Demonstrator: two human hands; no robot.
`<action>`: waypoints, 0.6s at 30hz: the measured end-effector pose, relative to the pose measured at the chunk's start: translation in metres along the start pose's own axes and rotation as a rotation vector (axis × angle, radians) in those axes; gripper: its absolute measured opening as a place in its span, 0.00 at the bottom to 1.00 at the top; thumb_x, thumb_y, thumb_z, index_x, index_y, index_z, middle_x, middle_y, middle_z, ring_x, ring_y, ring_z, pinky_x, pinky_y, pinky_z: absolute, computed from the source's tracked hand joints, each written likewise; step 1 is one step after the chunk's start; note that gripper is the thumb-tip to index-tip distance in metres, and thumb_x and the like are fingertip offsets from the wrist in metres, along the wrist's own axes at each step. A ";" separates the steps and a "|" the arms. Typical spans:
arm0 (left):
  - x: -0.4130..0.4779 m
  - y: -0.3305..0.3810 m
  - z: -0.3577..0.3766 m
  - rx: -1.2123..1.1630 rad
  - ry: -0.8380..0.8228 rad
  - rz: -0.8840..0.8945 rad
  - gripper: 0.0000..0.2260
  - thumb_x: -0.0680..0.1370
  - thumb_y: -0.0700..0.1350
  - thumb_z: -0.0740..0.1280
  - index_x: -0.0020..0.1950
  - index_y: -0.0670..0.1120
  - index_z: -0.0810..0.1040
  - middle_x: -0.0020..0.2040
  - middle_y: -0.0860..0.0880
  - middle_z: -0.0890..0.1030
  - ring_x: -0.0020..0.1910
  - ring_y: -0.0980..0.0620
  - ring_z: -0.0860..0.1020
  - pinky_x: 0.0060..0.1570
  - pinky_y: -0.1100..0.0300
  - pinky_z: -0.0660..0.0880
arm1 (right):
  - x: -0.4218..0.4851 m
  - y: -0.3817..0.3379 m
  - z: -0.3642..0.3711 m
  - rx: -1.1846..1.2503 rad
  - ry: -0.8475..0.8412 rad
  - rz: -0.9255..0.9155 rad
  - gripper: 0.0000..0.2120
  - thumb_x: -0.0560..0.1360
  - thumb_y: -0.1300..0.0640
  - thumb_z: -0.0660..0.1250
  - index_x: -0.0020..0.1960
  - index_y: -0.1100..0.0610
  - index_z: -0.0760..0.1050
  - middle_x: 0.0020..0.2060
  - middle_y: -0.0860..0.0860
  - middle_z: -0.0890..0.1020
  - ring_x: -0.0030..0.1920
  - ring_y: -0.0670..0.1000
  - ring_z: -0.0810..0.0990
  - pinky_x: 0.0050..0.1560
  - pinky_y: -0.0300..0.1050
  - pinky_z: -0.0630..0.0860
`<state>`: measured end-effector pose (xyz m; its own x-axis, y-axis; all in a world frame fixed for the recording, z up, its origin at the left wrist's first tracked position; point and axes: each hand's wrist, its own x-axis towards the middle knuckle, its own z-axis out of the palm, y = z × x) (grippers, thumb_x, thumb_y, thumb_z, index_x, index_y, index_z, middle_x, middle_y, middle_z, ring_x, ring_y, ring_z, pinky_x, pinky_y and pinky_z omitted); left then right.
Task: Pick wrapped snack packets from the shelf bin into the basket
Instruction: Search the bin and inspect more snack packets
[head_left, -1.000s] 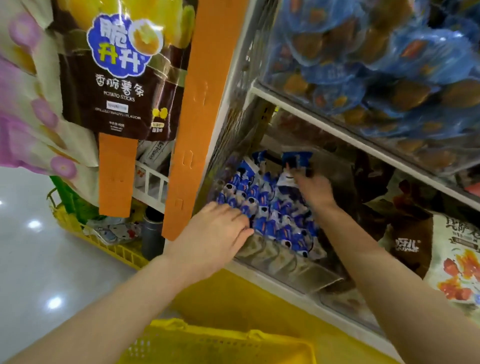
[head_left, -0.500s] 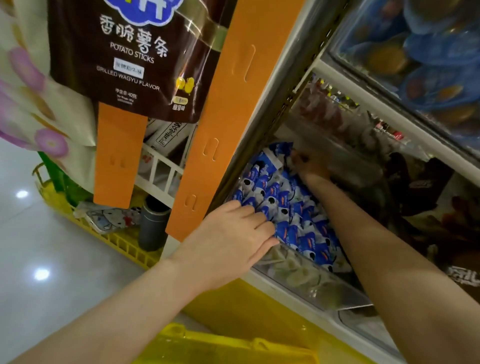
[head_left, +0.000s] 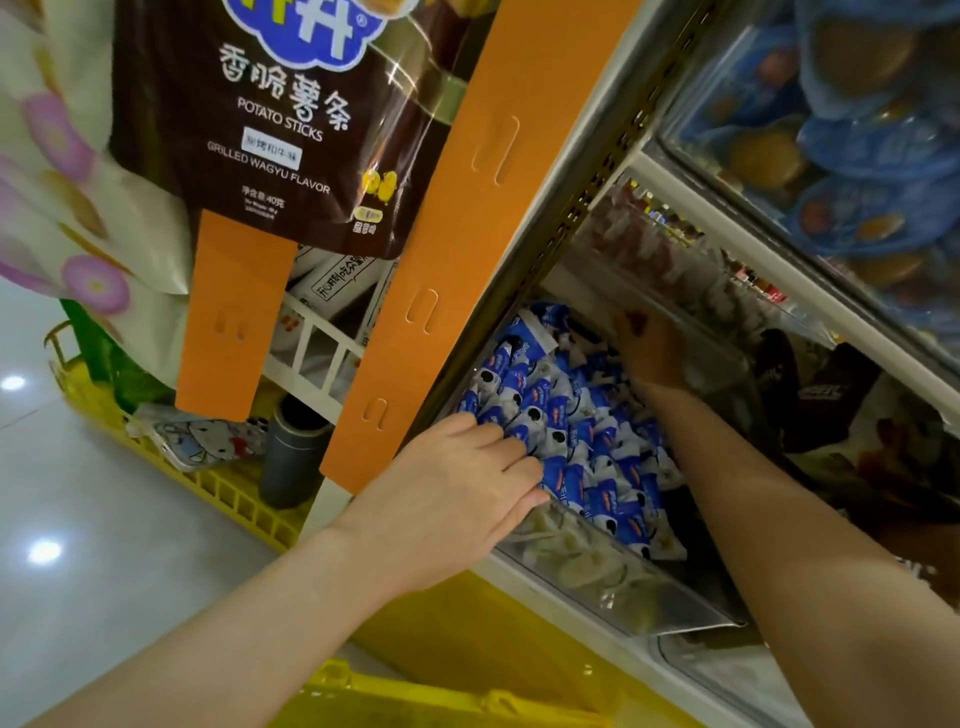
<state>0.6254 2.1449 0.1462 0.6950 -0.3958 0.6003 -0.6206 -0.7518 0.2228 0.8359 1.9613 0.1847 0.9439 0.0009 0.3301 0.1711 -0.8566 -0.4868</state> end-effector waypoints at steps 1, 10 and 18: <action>0.000 0.000 0.000 -0.005 0.003 0.003 0.16 0.80 0.50 0.52 0.46 0.50 0.79 0.39 0.54 0.81 0.37 0.55 0.77 0.42 0.60 0.74 | 0.000 0.006 -0.005 -0.035 0.006 0.003 0.14 0.80 0.55 0.58 0.55 0.64 0.76 0.51 0.60 0.80 0.49 0.53 0.77 0.48 0.40 0.66; 0.000 0.000 -0.001 -0.052 0.015 0.004 0.17 0.79 0.50 0.50 0.45 0.51 0.79 0.38 0.55 0.80 0.36 0.57 0.77 0.42 0.63 0.74 | 0.000 0.016 0.000 -0.136 -0.288 0.144 0.14 0.77 0.52 0.63 0.58 0.60 0.76 0.53 0.56 0.79 0.37 0.46 0.75 0.39 0.38 0.70; 0.000 0.001 -0.002 -0.015 -0.027 -0.016 0.17 0.79 0.50 0.51 0.46 0.51 0.80 0.39 0.56 0.81 0.37 0.57 0.78 0.43 0.62 0.75 | -0.004 0.003 0.006 -0.077 -0.163 0.192 0.11 0.76 0.55 0.64 0.55 0.58 0.77 0.51 0.55 0.79 0.43 0.50 0.76 0.43 0.41 0.71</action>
<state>0.6243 2.1451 0.1482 0.7146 -0.3978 0.5755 -0.6142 -0.7505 0.2439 0.8342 1.9617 0.1765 0.9911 -0.0882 0.1001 -0.0321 -0.8859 -0.4628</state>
